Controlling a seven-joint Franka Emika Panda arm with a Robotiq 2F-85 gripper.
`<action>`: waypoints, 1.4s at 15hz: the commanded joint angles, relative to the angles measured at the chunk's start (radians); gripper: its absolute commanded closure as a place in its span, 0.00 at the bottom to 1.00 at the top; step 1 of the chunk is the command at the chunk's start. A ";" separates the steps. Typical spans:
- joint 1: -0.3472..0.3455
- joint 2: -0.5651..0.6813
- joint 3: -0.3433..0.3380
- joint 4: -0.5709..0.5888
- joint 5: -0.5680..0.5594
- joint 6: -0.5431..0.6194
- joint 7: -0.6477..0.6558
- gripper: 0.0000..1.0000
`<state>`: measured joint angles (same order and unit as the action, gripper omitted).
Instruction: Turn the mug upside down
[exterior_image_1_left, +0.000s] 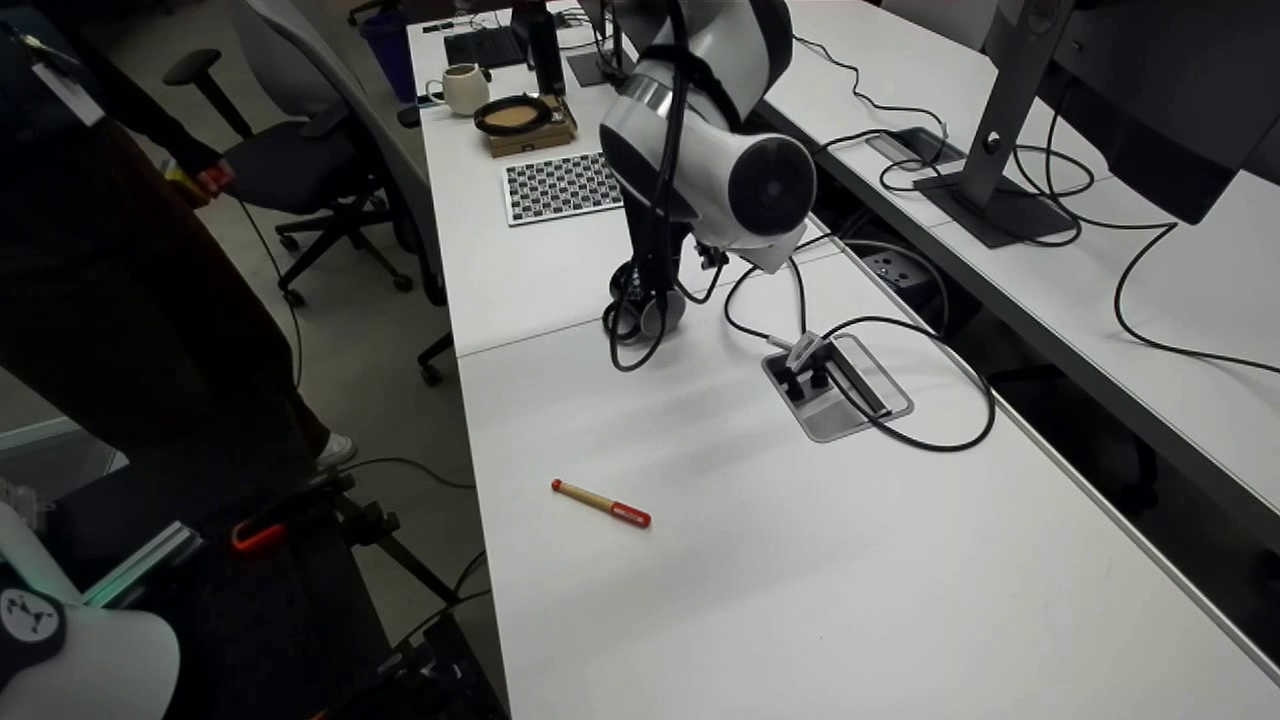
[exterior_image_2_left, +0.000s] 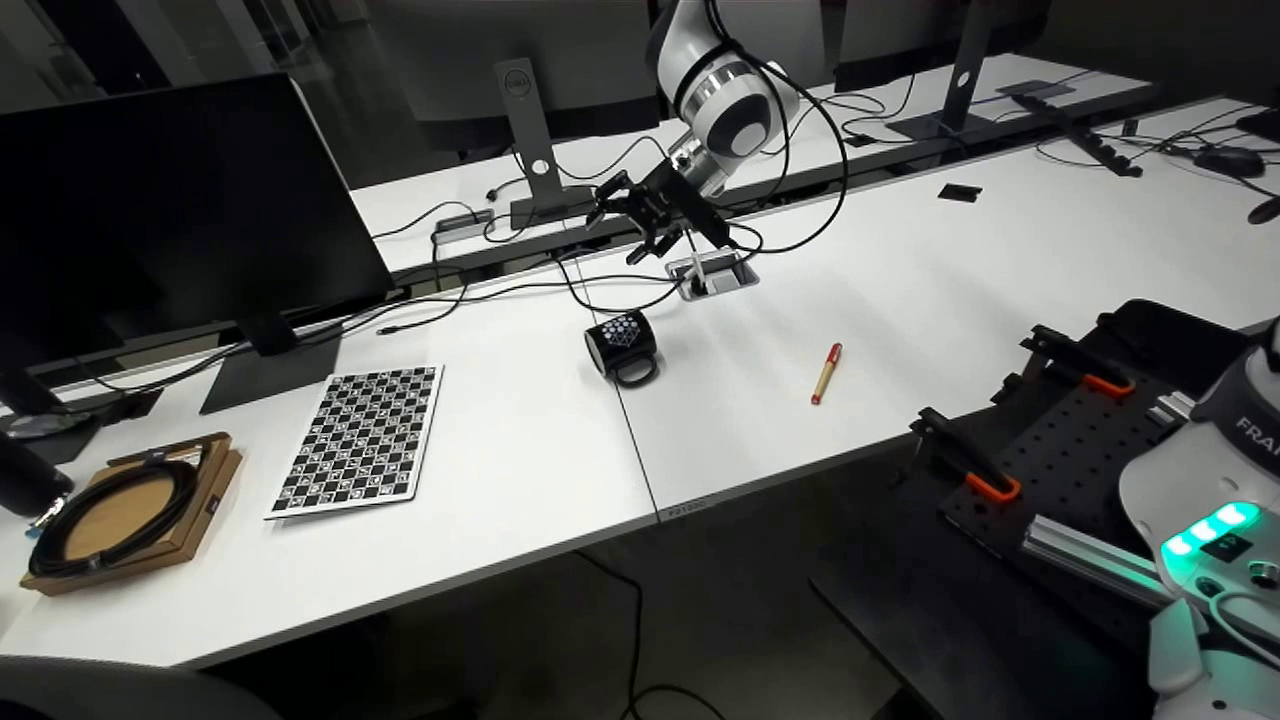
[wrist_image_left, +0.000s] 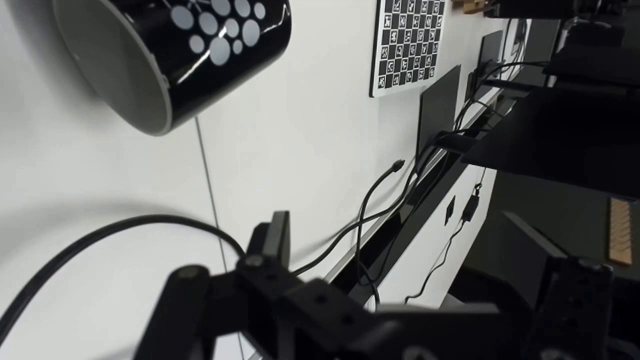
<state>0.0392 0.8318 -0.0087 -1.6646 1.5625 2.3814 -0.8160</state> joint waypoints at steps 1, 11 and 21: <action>0.032 -0.114 0.010 -0.124 0.003 0.101 -0.072 0.00; 0.126 -0.214 0.053 -0.285 0.026 0.330 -0.057 0.00; 0.279 -0.215 0.031 -0.365 -0.147 0.598 -0.034 0.00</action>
<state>0.2746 0.6479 0.0458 -1.9697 1.5072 2.9382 -0.8712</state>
